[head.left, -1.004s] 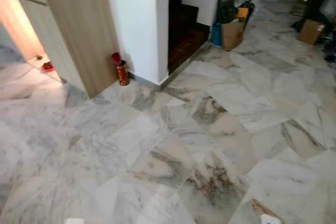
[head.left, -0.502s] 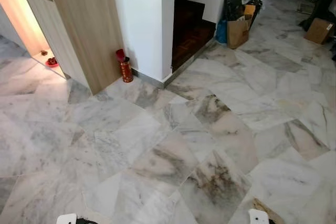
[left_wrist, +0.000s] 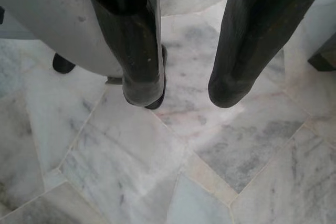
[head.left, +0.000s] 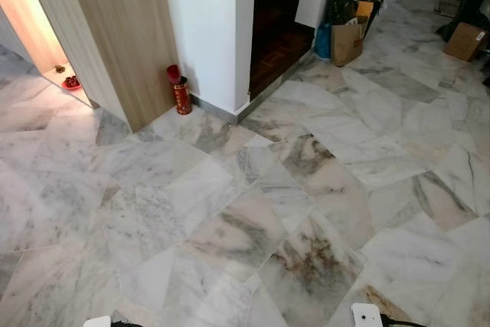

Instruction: Move the pillow to the sofa from floor

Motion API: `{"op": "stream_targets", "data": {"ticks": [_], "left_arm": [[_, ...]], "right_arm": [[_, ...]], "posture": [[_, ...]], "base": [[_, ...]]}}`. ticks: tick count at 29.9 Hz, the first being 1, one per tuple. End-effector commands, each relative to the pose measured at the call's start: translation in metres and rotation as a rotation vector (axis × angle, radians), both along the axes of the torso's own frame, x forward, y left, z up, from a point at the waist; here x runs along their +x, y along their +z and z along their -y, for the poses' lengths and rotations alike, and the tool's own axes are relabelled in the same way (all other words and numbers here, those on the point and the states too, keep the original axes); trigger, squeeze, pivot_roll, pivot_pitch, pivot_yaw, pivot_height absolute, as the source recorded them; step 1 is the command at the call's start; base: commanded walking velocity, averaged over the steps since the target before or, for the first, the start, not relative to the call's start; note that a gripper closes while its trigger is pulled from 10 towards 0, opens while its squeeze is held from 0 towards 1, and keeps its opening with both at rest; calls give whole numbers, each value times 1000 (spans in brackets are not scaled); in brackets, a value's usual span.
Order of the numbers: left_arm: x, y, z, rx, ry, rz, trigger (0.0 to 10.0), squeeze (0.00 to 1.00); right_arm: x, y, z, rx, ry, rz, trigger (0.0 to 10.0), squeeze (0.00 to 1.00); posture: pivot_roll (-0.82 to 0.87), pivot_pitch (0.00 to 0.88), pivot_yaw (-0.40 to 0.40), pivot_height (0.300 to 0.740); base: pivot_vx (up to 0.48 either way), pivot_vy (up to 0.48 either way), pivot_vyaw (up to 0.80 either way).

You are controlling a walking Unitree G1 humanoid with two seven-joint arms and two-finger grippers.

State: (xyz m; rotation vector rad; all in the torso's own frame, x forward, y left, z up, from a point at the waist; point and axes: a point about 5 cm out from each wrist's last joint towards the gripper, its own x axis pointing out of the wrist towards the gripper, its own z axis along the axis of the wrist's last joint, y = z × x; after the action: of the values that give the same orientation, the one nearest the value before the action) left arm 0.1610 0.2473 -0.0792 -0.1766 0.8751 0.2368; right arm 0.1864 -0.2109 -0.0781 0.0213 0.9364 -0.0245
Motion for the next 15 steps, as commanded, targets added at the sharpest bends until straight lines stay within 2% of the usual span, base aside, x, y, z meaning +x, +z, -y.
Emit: {"op": "stream_targets", "data": {"ticks": [1,15], "left_arm": [[-8,-2,-4,21,-15,-25,10000,0],[-10,-2,-6,39,-46,-35,10000,0]], "right_arm": [[-5,-3,0,-2,0,-9,10000,0],[-9,-5,-2,-11,27,-26,10000,0]], "posture": [[29,88,5,740],[37,64,4,740]], "base": [[0,0,800],[0,0,800]]}}
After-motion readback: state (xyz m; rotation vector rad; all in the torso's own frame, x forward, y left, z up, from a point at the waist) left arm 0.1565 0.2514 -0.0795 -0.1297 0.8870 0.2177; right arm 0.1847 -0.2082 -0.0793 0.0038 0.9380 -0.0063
